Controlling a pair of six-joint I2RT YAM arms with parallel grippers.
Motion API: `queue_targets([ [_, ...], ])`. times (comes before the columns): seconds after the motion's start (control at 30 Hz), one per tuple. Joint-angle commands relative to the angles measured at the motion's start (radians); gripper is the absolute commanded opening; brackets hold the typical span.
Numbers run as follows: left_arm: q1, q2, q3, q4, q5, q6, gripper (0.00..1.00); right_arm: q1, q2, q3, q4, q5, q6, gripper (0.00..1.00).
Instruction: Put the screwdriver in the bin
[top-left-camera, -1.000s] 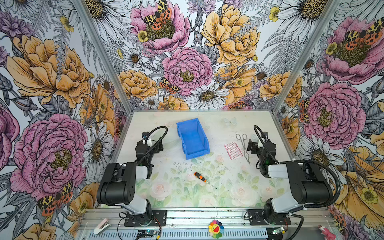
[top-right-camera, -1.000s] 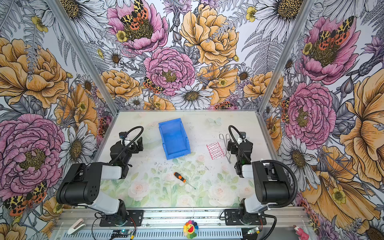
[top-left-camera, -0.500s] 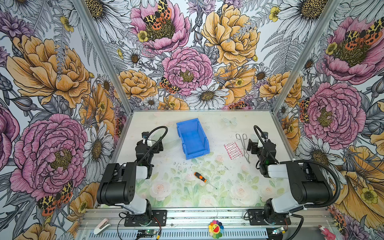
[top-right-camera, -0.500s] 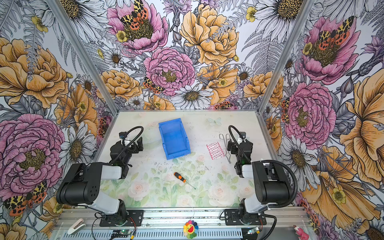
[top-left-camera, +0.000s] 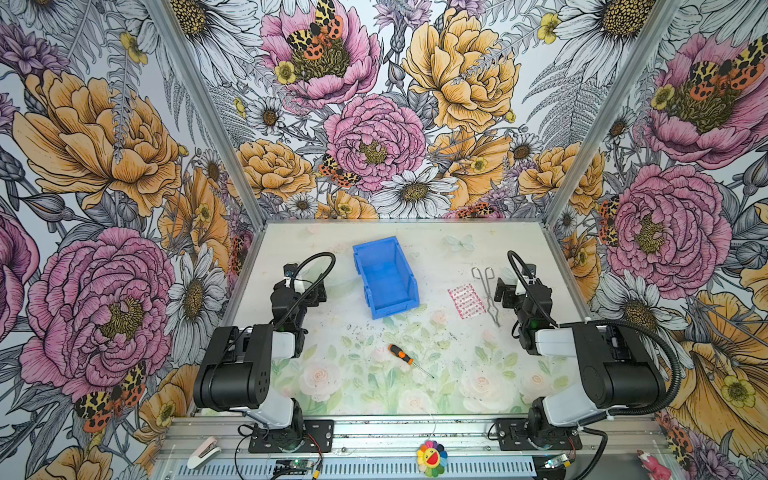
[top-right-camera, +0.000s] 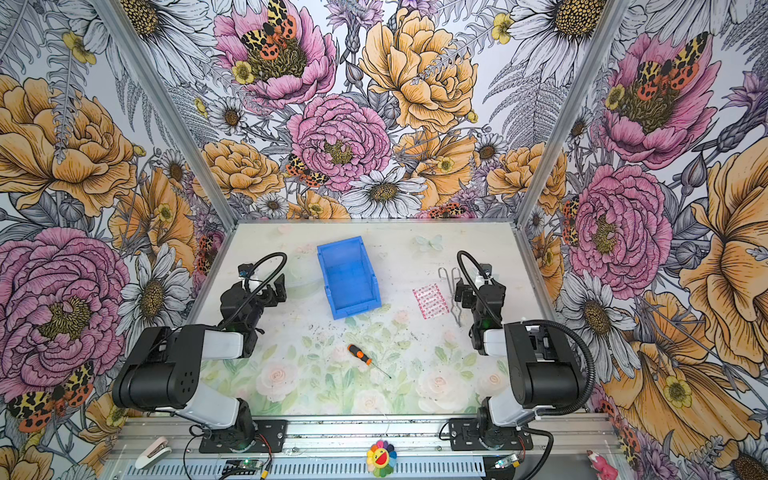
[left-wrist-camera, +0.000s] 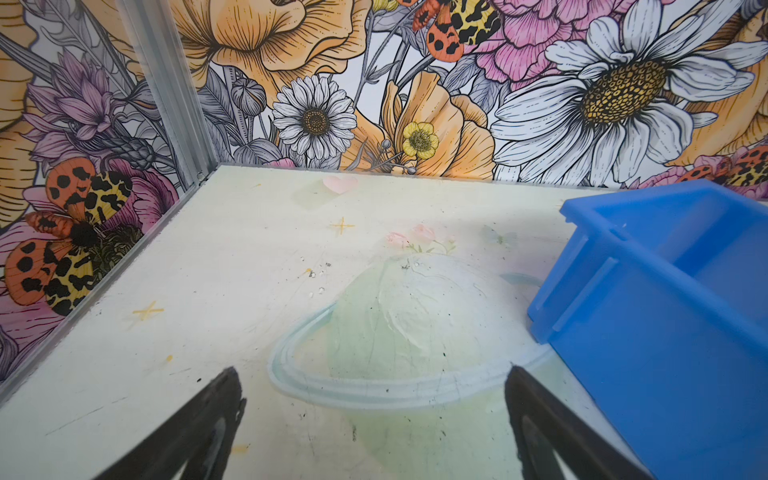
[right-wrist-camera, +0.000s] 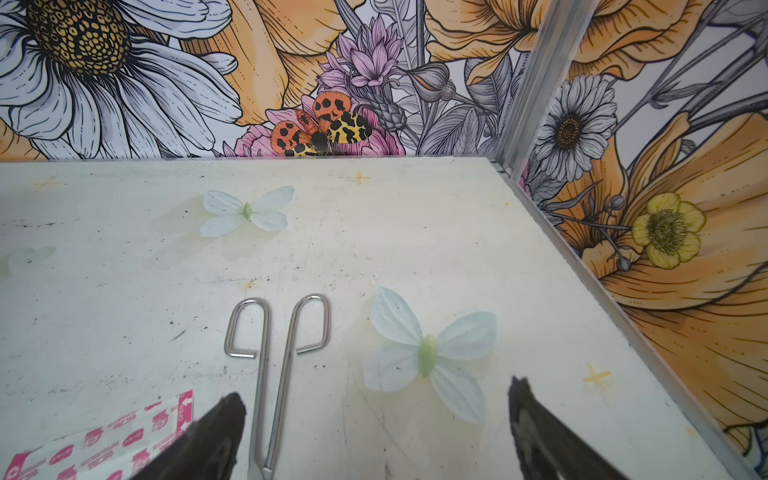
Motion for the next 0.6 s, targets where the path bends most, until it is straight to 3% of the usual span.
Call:
queue_targets([
  [0.0,0.003,0.006,0.011,0.012,-0.004,-0.002,0.99,0.006,-0.007,0.013,0.037,-0.005,0.004,1.00],
  [0.1,-0.012,-0.028,-0.012,0.026,-0.058,-0.004,0.99,0.021,-0.070,0.034,-0.056,0.004,-0.008,1.00],
  [0.17,-0.042,-0.084,-0.011,-0.020,-0.153,-0.001,0.99,0.039,-0.126,0.036,-0.114,0.021,-0.020,0.99],
  [0.3,-0.088,-0.196,0.073,-0.296,-0.243,0.006,0.99,0.090,-0.264,0.082,-0.339,0.033,-0.015,1.00],
  [0.4,-0.140,-0.243,0.130,-0.446,-0.415,-0.039,0.99,0.166,-0.364,0.140,-0.542,0.103,-0.012,1.00],
  [0.57,-0.163,-0.342,0.230,-0.725,-0.362,-0.122,0.99,0.269,-0.458,0.245,-0.847,0.207,0.099,1.00],
])
